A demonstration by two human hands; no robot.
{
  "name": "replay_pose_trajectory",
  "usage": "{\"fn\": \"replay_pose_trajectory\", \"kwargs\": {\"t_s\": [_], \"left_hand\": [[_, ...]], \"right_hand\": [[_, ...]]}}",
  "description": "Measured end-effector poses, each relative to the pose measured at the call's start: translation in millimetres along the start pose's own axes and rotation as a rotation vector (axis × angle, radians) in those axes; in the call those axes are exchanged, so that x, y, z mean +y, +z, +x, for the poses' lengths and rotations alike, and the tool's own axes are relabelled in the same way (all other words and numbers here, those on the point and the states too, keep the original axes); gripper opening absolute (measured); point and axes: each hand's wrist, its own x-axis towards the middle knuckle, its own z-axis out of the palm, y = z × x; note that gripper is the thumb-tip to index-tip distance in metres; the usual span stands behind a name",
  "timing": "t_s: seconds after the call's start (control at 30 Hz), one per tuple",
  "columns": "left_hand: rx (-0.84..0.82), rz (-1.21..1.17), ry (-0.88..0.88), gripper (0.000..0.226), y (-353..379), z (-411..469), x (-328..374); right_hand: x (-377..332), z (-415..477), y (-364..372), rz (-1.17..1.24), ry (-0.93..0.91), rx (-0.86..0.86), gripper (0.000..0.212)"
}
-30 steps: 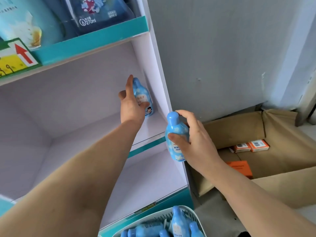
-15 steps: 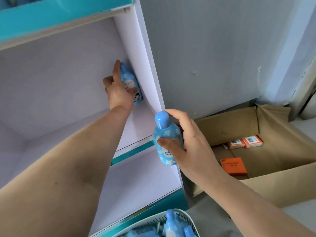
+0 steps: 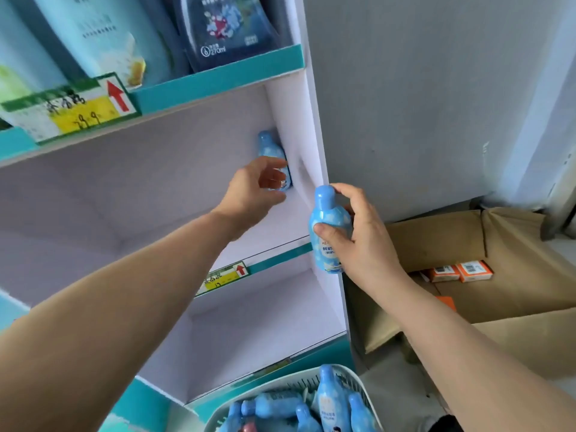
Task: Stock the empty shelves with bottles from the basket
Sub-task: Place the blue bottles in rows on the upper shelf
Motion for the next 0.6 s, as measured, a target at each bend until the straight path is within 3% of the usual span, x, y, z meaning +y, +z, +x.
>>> {"fn": "replay_pose_trajectory", "kwargs": {"t_s": [0.1, 0.17, 0.33, 0.43, 0.6], "left_hand": [[-0.322, 0.078, -0.02, 0.051, -12.5, -33.8, 20.8], [-0.347, 0.151, -0.002, 0.055, -10.0, -48.8, 28.9], [-0.13, 0.045, 0.038, 0.059, -3.0, -67.8, 34.4], [0.006, 0.016, 0.011, 0.059, -11.7, -64.3, 33.1], [0.17, 0.098, -0.113, 0.055, -21.7, -48.8, 15.5]], "right_hand": [[-18.9, -2.6, 5.7, 0.016, 0.016, 0.039, 0.049], [-30.6, -2.6, 10.4, 0.016, 0.011, 0.046, 0.05], [-60.3, 4.1, 14.2, 0.053, -0.032, 0.044, 0.051], [-60.5, 13.5, 10.3, 0.017, -0.097, 0.009, 0.039], [-29.2, 9.2, 1.4, -0.648, -0.198, -0.078, 0.037]]}}
